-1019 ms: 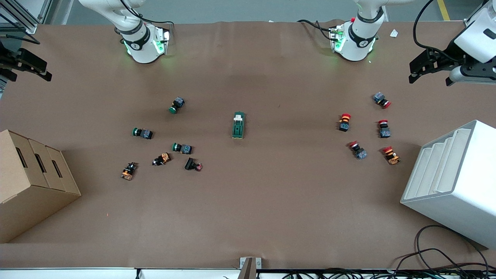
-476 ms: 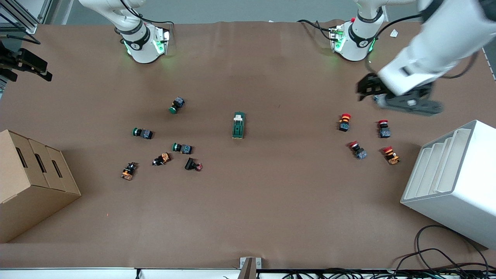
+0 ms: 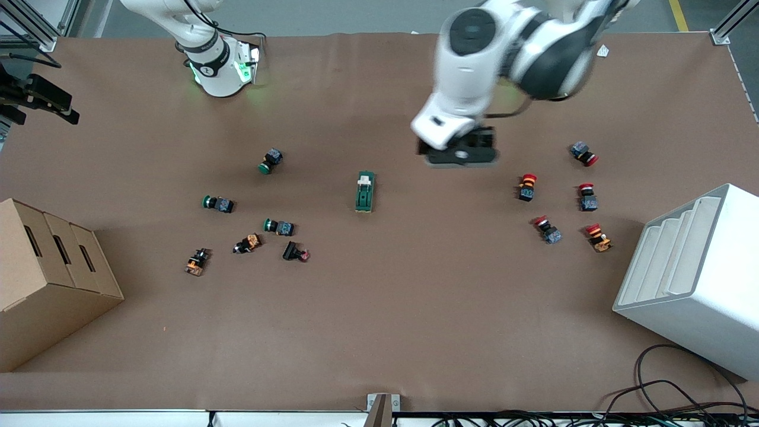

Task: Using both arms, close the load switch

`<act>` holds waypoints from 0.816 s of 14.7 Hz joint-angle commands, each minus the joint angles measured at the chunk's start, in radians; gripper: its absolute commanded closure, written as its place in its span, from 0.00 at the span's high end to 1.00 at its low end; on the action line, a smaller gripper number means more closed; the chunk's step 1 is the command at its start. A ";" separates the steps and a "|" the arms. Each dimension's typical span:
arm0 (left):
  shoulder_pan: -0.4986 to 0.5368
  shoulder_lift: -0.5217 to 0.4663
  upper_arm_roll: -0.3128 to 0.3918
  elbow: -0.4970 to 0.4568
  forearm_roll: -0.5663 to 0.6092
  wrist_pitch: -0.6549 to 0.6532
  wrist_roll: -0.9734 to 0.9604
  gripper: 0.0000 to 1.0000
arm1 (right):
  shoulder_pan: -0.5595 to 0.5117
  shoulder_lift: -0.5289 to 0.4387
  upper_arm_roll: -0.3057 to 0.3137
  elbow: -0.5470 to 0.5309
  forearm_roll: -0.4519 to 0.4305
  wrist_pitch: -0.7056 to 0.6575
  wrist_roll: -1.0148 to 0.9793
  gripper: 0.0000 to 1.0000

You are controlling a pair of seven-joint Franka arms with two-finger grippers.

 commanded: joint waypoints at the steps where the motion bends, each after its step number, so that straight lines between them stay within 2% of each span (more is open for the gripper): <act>1: -0.119 0.115 0.003 0.016 0.143 0.057 -0.230 1.00 | -0.028 0.002 0.005 0.014 -0.010 0.000 -0.004 1.00; 6: -0.311 0.312 0.003 0.016 0.456 0.123 -0.623 1.00 | -0.060 0.089 0.006 0.026 0.005 0.005 -0.005 1.00; 12: -0.446 0.473 0.003 0.016 0.938 0.165 -1.155 0.98 | -0.071 0.184 0.006 0.068 0.005 0.003 -0.007 1.00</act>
